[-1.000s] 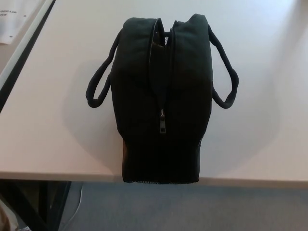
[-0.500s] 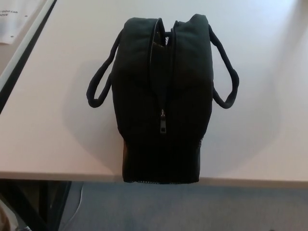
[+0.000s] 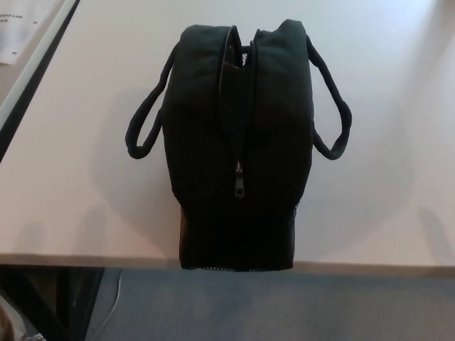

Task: A lunch bag is kept on the middle of the desk and the robot uses both its hands to grab the opening of the bag from the left and right and moves its hands away from each other to spread the bag open

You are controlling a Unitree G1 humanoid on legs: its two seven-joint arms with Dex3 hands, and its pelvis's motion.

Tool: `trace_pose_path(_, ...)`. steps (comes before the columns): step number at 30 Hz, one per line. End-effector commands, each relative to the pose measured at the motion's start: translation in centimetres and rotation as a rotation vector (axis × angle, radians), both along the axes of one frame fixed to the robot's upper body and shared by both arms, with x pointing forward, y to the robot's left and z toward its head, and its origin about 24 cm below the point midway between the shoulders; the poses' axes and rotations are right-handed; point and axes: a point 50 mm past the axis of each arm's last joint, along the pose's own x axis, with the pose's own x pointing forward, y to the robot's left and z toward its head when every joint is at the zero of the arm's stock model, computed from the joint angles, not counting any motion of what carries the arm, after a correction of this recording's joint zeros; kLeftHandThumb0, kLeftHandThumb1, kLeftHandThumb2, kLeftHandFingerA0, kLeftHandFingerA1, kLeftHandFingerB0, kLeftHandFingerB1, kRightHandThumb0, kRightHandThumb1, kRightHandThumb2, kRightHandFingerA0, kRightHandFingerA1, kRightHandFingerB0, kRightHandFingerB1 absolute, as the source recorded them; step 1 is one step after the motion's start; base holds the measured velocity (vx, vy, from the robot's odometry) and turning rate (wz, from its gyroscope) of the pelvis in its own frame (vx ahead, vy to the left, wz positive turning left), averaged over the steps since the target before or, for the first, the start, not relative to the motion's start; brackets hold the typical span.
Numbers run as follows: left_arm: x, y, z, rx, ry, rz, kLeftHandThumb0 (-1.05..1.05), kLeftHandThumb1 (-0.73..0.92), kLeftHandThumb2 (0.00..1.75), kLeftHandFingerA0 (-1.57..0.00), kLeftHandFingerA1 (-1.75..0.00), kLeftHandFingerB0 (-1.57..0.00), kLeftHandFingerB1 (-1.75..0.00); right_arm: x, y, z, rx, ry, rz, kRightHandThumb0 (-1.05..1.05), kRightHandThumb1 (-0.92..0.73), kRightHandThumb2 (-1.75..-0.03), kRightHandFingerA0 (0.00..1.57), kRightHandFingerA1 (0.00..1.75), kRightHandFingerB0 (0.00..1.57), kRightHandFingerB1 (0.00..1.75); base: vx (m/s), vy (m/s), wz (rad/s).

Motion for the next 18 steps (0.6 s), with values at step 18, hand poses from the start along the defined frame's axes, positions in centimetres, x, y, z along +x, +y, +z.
trace_pose_path(18,12.1,-13.3,10.6,0.814,-0.141,-0.564,-0.06,0.55,0.6,-0.32,-0.37,-0.17,-0.37,17.3,17.0,19.2,-0.573,-0.16,0.488,-0.4,-0.37,-0.6,0.24,0.36,0.17,0.37,0.0,0.0,0.0)
